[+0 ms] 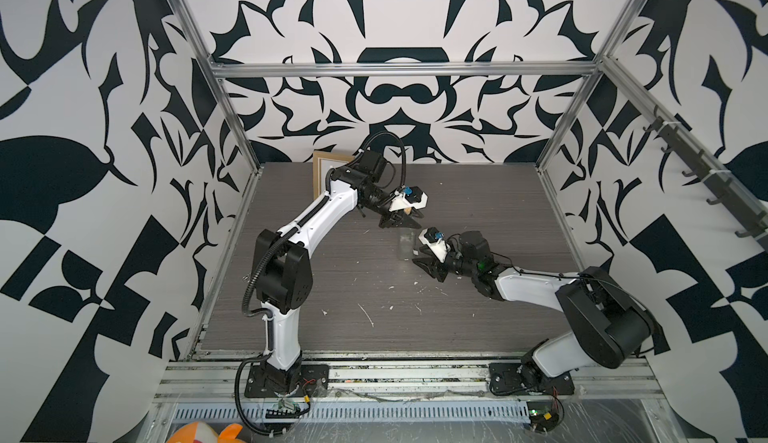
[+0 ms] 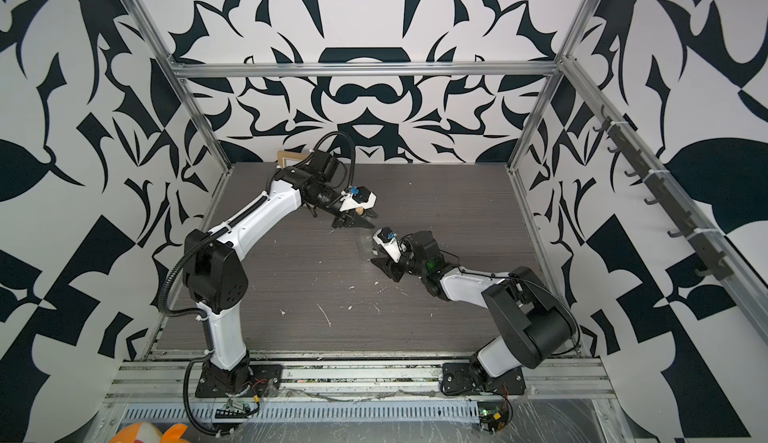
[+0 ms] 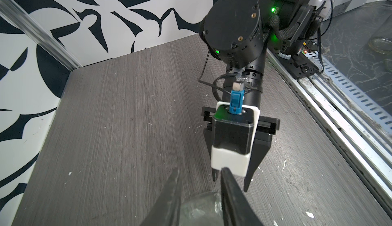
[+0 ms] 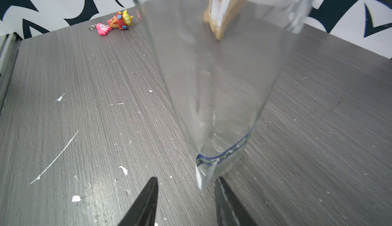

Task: Remove the label from the bottle
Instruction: Tear open the label from the bottle.

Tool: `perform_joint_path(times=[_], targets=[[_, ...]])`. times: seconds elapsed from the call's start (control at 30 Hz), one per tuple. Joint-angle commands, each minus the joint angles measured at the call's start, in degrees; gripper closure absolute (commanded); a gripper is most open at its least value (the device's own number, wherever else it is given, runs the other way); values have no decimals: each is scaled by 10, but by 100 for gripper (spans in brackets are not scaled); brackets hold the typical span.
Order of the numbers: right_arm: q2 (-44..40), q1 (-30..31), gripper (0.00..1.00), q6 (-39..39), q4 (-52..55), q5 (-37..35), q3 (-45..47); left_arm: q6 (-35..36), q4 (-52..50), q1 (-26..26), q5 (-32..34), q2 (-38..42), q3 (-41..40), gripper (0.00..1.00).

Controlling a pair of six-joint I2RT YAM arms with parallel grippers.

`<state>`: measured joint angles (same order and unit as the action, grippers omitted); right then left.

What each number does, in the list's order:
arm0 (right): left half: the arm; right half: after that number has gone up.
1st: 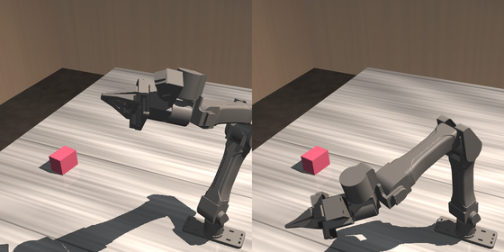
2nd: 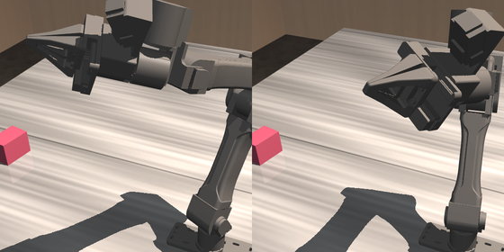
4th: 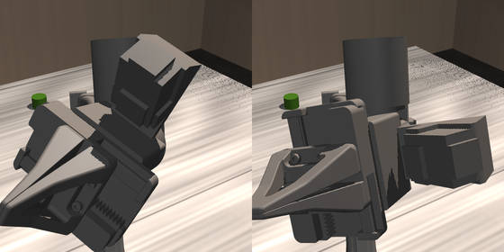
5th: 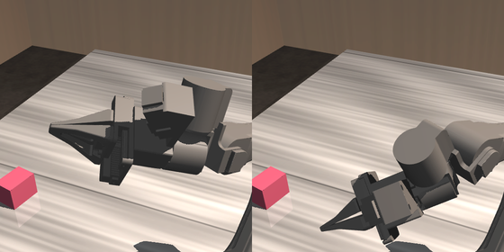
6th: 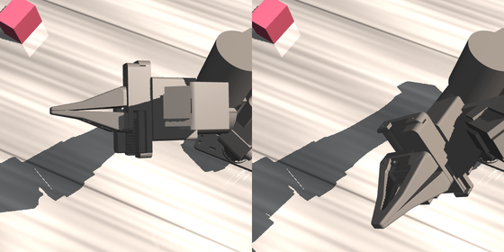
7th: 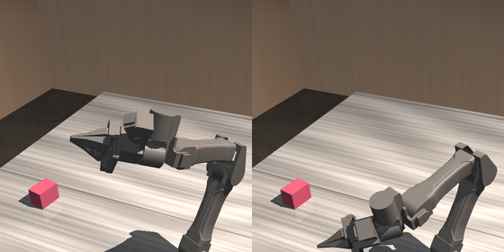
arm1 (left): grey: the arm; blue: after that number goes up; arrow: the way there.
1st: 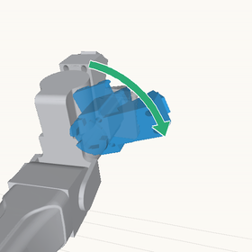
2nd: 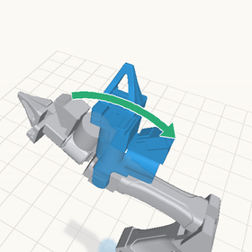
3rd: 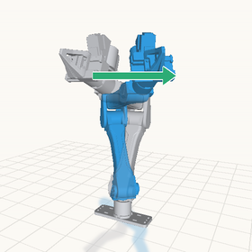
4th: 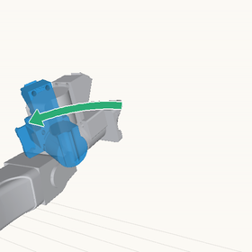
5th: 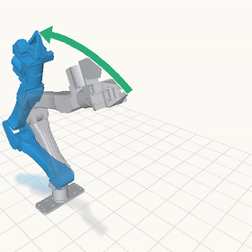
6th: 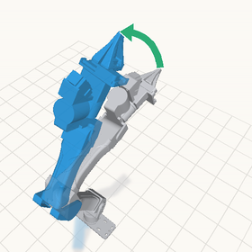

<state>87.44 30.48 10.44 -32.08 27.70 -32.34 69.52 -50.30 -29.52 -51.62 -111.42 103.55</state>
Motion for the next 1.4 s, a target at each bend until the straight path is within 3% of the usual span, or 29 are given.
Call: perform_joint_path(times=[0.0,0.47,0.93,1.37], targets=[[9,2,54,0,-30,20,-25,11,-82,4,43,-37,-11,100],[43,1,54,-10,-67,27,-36,11,-78,4,46,-30,-25,100],[27,2,64,4,-6,78,-53,8,-74,4,48,-25,-34,100],[17,2,69,15,35,73,-64,6,-71,4,51,-17,-43,100]])
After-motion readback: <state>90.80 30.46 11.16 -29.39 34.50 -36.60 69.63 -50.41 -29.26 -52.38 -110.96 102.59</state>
